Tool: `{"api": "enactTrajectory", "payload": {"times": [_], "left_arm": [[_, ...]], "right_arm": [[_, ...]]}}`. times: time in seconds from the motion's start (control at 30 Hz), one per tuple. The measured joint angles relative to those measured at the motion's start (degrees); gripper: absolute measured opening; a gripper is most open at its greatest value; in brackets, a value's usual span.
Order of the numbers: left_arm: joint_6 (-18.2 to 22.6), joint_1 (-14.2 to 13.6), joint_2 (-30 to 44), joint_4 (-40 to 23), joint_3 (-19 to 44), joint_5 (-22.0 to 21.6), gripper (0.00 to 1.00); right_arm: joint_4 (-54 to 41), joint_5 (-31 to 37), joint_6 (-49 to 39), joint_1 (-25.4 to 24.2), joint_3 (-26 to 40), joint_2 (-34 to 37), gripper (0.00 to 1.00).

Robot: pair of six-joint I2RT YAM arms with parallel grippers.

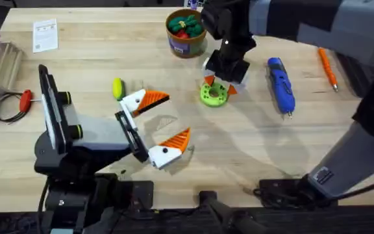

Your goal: Pick up the gripper from the table and insert it into the empty holder that is missing its gripper. Then pick up a screw, insert it into the mounting hole, and use the screwdriver to tighten it. Finally, clean up the table by picking up the vegetable and placing it into the bucket.

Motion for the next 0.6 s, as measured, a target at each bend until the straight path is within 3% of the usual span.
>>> {"api": "enactTrajectory", "payload": {"times": [0.6], "left_arm": [[0.0,0.0,-0.02,0.0,0.0,0.0,0.985]], "right_arm": [[0.17,0.02,0.0,0.0,0.24,-0.01,0.52]]}}
